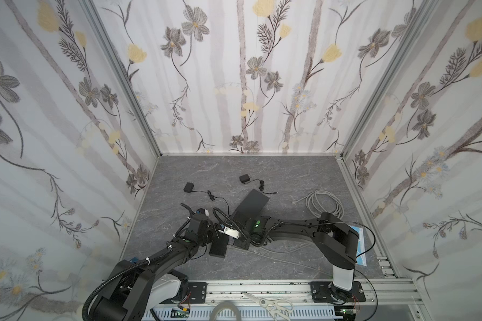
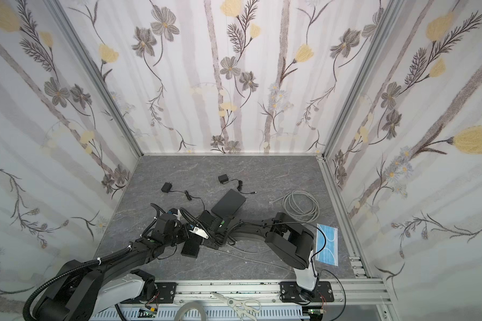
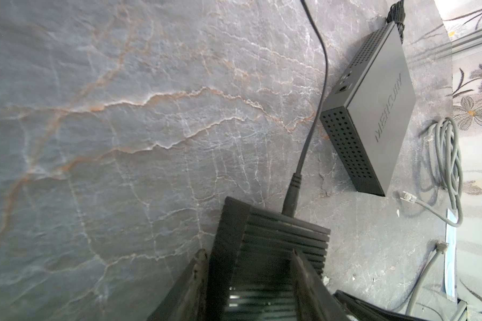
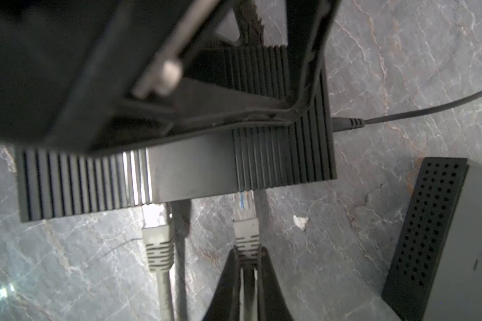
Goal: Insert the plug into the switch port
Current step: 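Push the second plug into the port beside the first plug with the right gripper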
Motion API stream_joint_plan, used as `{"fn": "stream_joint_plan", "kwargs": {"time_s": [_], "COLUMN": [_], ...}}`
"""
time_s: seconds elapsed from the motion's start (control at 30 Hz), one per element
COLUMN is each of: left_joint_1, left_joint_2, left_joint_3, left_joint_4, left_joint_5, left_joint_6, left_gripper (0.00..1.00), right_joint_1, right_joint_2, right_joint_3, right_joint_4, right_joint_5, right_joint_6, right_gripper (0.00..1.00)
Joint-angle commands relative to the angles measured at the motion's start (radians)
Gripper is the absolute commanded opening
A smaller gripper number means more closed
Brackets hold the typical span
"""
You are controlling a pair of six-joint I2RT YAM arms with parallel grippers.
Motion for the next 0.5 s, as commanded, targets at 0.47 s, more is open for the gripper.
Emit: {"fn": "stream_joint_plan", "kwargs": {"time_s": [0.47], "left_joint_1": [-0.096], "left_joint_2": [0.035], "left_joint_3": [-0.008], "left_joint_4": [0.082], "left_joint_5": [0.269], "left_joint_6": [-0.012], "left_gripper": [0.48], "right_joint_1": [-0.008], "right_joint_2": [0.042], "right_joint_3": [0.098], "right_joint_4": [0.347], "right_joint_5": [-0.217], "right_joint_6": [-0.11], "right_gripper": [0.0]}}
